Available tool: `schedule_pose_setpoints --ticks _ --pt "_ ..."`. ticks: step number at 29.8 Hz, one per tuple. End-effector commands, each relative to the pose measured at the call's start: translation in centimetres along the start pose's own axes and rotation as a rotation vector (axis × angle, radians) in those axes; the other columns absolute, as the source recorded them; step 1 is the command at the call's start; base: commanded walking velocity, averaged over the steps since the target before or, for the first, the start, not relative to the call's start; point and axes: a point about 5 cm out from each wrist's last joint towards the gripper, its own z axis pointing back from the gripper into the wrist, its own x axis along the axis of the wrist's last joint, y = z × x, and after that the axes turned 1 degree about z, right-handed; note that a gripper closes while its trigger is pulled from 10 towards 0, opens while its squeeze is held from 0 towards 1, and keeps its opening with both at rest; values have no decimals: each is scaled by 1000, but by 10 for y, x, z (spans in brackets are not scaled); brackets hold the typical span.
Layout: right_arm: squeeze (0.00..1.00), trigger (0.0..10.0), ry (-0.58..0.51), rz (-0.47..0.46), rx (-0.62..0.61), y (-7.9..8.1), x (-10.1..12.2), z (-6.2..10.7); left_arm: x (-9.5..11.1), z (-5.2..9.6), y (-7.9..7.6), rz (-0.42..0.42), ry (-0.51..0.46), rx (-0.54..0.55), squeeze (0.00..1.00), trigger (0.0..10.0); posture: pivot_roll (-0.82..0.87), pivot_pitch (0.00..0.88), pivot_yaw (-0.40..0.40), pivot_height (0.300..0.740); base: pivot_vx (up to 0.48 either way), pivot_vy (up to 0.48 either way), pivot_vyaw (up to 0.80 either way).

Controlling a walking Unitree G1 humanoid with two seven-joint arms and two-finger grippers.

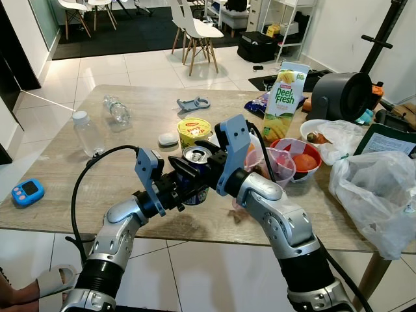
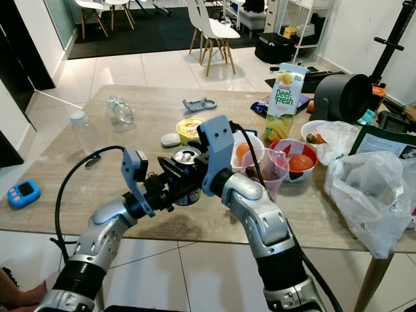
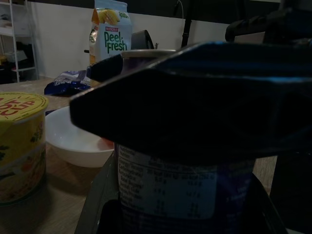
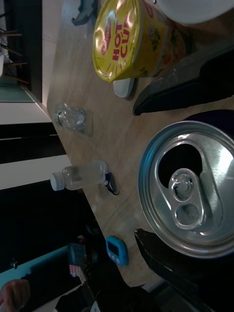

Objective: Restocking fridge

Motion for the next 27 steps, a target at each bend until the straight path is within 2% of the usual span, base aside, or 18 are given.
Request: schedule_pose_setpoints --ticks 1,11,12,13,15,16,17,18,22,23,25,26,27 --pt "0 10000 -14 -10 -76 -16 6 6 -2 1 -1 -6 2 -6 0 10000 80 19 0 740 0 0 0" --pt "0 10000 -48 -30 -69 -20 13 10 -2 1 -1 -4 4 -6 0 10000 78 20 1 740 0 0 0" --pt "78 10000 -50 -32 -71 -21 13 11 -2 1 -1 -5 4 -6 0 10000 80 23 1 740 0 0 0" --pt "78 10000 -50 -32 -71 -21 13 11 -2 1 -1 -5 4 -6 0 10000 80 23 1 740 0 0 0" --pt "141 10000 -47 -29 -69 -20 12 11 -2 1 -1 -5 3 -7 0 10000 80 22 1 740 0 0 0" --pt "212 10000 -45 -27 -62 -19 11 11 -2 1 -1 -5 3 -7 0 10000 81 22 0 740 0 0 0" --pt "212 10000 -45 -27 -62 -19 11 11 -2 1 -1 -5 3 -7 0 10000 81 22 0 740 0 0 0" --pt "1000 10000 -42 -22 -53 -18 11 11 -2 2 -1 -5 4 -7 0 10000 81 22 0 740 0 0 0" --pt "1000 10000 -37 -19 -44 -16 9 11 -2 2 -1 -5 4 -7 0 10000 81 22 0 740 0 0 0" --pt "337 10000 -40 -24 -43 -16 9 11 -2 2 -1 -6 4 -7 0 10000 81 22 0 740 0 0 0" --pt "337 10000 -44 -30 -43 -16 10 11 -2 2 -1 -6 4 -6 0 10000 81 22 0 740 0 0 0" --pt "0 10000 -51 -33 -34 -16 11 12 -2 2 -1 -6 4 -7 0 10000 81 18 -1 740 0 0 0" --pt "0 10000 -56 -34 -28 -16 11 13 -2 2 -1 -6 4 -7 0 10000 81 18 -1 740 0 0 0"
